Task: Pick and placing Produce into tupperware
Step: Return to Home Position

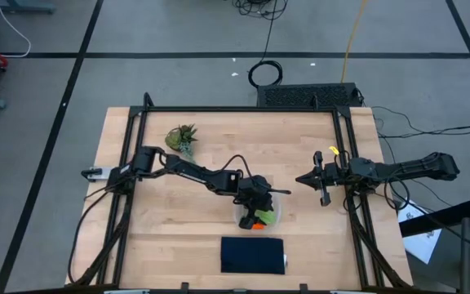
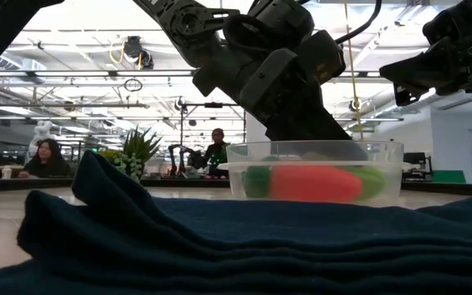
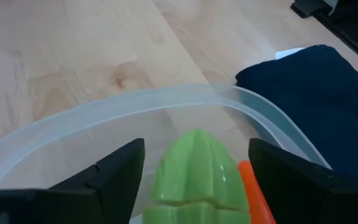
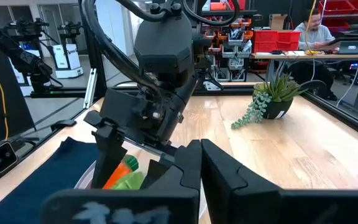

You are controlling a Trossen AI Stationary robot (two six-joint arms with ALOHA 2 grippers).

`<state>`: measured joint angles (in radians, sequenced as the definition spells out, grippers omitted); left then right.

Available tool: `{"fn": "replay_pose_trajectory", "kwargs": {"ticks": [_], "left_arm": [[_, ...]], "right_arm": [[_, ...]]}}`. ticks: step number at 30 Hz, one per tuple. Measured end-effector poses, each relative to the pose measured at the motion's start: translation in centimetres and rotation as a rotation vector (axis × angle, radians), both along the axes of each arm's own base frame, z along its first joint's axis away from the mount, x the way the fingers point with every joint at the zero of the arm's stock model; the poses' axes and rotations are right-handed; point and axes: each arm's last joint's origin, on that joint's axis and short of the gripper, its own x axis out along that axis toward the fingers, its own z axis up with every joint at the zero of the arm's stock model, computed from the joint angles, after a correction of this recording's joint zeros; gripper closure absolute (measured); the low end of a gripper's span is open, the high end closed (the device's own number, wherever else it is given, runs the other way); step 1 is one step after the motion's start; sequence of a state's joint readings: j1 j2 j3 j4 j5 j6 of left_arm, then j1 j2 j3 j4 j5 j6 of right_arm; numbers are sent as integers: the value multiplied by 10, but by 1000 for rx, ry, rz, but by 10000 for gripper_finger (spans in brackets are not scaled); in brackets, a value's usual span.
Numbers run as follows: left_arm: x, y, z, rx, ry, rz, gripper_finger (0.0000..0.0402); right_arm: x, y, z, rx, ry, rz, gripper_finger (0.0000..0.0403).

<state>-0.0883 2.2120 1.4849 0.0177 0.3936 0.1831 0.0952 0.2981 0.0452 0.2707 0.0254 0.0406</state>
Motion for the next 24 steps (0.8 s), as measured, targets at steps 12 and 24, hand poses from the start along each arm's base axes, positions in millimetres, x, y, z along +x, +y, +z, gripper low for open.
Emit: {"fn": "replay_pose_trajectory", "kwargs": {"ticks": [12, 24], "left_arm": [[9, -4, 34, 34, -15, -11, 108], [-14, -1, 127, 287, -9, 25, 334]], "right_arm": [[0, 0, 0, -2, 0, 0, 403], [-1, 0, 2, 48, -20, -2, 403]]}}
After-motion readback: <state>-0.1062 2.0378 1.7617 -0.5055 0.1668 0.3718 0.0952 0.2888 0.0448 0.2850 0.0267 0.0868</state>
